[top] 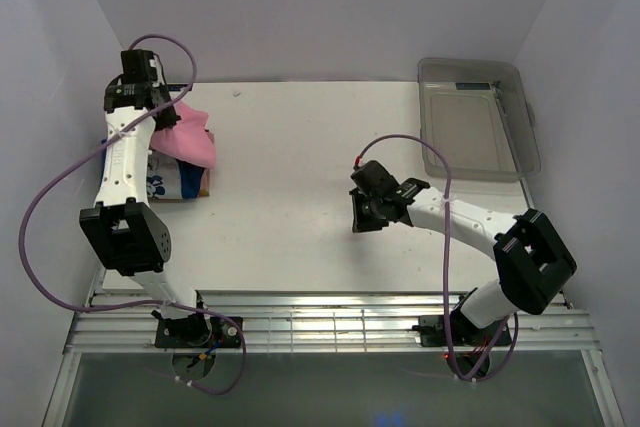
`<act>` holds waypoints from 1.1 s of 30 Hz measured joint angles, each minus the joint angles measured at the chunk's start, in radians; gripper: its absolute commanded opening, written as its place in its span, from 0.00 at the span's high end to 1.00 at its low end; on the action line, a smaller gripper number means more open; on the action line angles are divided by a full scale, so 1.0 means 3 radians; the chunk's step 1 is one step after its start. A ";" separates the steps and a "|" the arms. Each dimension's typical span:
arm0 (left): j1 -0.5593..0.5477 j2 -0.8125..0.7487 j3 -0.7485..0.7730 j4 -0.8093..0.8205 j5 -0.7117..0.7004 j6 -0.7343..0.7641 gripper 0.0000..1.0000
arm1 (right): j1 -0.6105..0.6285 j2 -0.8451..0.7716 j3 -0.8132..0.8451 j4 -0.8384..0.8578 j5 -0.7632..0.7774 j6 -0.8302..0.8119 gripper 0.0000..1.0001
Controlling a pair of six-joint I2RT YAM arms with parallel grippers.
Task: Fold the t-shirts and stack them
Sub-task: Put the neatly folded tshirt into the corner of the board with the left arm
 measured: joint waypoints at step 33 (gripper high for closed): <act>0.1282 0.0422 -0.0184 0.0261 -0.0009 -0.0516 0.02 | 0.0000 -0.0225 -0.0070 -0.0340 0.0086 0.0212 0.82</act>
